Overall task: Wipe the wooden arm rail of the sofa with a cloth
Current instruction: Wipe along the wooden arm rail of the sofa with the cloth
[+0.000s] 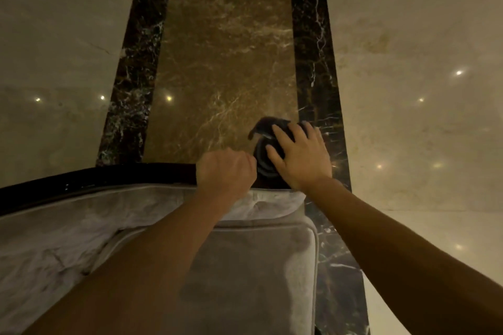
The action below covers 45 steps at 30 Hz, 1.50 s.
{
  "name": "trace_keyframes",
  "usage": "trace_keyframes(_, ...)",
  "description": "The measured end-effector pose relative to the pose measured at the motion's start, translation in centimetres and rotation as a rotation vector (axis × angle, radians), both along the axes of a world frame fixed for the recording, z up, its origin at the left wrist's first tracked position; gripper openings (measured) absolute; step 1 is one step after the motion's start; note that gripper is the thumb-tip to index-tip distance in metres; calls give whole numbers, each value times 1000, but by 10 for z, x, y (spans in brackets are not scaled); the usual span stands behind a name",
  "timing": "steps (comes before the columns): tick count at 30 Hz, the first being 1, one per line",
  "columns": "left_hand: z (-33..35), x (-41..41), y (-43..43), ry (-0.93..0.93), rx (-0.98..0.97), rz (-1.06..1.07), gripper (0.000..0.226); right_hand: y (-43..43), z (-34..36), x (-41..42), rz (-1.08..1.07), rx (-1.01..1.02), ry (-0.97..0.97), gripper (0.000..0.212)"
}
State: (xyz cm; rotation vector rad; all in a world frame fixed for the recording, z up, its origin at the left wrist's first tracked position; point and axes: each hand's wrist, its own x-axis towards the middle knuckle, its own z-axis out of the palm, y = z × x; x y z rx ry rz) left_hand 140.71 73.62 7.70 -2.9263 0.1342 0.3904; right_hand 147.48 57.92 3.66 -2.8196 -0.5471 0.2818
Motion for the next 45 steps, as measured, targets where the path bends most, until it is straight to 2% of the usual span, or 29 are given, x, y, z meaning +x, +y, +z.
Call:
trace_keyframes(2,0,-1,-3,-23,-17,-4,20,-12,-4,7,-213,219,153,50)
trace_keyframes(4,2,-5,-7,-35,-27,-15,23,-22,-10,-27,-471,409,185,45)
trace_keyframes(7,3,-4,-5,-53,-46,7,39,-18,-6,-100,-569,554,240,63)
trace_keyframes(10,4,-1,-4,-45,-52,-25,23,-14,-4,-93,-541,467,268,79)
trace_keyframes(12,3,1,-5,-54,-10,-25,17,-14,-6,-58,-422,325,184,73)
trace_keyframes(14,3,6,-3,-68,7,-5,20,-12,-2,-13,-209,181,98,56)
trace_keyframes(15,1,6,-2,-68,16,0,22,-9,1,6,-101,145,126,49)
trace_keyframes(17,-2,2,1,-59,34,-9,22,-2,7,33,-13,182,321,49)
trace_keyframes(18,-3,0,-1,-59,50,-8,24,-2,9,38,-50,260,418,52)
trace_keyframes(20,1,-3,-4,-101,39,76,40,-7,9,36,-228,472,446,48)
trace_keyframes(22,0,-1,-3,-163,-12,129,55,-16,4,14,-365,671,360,32)
trace_keyframes(24,-4,-3,-4,-174,-54,137,58,-24,2,-17,-403,744,245,21)
trace_keyframes(26,-7,-2,-3,-174,-46,154,59,-24,0,-42,-434,740,145,24)
trace_keyframes(28,-8,1,-4,-160,25,144,58,-22,3,-63,-525,666,145,36)
trace_keyframes(30,-9,3,-8,-52,107,130,36,-19,12,-79,-623,557,207,39)
trace_keyframes(31,-8,2,-15,-47,85,176,31,-20,18,-86,-633,516,252,38)
trace_keyframes(33,0,-3,-35,-7,54,258,35,-25,28,-94,-553,522,471,33)
trace_keyframes(35,6,-18,-60,-25,-131,278,31,-33,46,-94,-393,593,832,28)
trace_keyframes(36,12,-31,-66,-101,-313,337,31,-36,58,-94,-312,621,943,28)
trace_keyframes(38,30,-64,-77,-244,-708,609,30,-40,79,-100,-309,723,1036,30)
trace_keyframes(41,47,-131,-90,-298,-931,1033,30,-41,105,-134,-547,956,1376,35)
trace_keyframes(43,58,-172,-94,-346,-1147,1333,29,-44,118,-164,-609,996,1600,42)
trace_keyframes(45,76,-231,-100,-313,-1405,1594,31,-41,140,-202,-510,917,1755,49)
